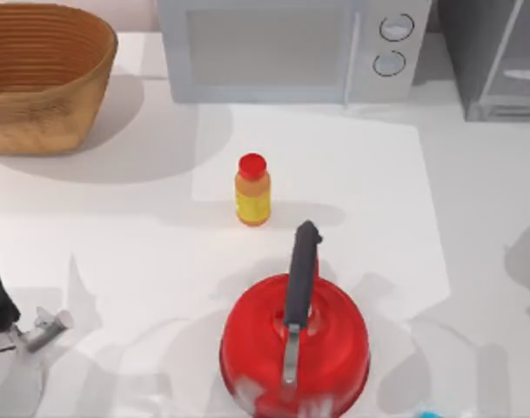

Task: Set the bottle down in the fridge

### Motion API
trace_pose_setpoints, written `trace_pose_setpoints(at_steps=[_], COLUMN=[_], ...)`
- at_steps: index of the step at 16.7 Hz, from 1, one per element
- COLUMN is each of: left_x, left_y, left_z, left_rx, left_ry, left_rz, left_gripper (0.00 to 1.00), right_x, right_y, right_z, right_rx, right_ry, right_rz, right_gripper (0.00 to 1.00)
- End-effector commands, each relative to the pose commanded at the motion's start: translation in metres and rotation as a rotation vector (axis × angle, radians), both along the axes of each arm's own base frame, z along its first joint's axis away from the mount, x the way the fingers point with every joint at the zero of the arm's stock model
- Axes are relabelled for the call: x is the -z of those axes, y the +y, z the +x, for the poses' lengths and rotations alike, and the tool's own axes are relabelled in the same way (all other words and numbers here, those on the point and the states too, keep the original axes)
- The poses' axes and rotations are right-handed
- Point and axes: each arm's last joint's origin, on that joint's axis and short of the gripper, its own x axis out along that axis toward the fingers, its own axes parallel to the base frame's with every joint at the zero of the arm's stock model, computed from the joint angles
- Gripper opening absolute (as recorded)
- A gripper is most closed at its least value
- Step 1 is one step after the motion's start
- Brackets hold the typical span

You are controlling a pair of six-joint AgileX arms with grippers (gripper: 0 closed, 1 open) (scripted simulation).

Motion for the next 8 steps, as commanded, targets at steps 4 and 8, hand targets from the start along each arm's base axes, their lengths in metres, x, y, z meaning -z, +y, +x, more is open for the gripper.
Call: trace_pose_setpoints(at_steps=[4,8], left_x=[0.0,0.0], left_y=[0.0,0.0], left_z=[0.0,0.0], left_rx=[0.0,0.0], left_ry=[0.0,0.0], left_rz=[0.0,0.0], left_gripper=[1.0,1.0], right_x=[-0.025,-0.043], right_y=[0.026,0.047], right_z=[-0.025,-0.059], right_rx=[0.143,0.351], right_ry=[-0.026,-0.15], right_rz=[-0.052,-0.064], right_gripper=[0.01,0.01])
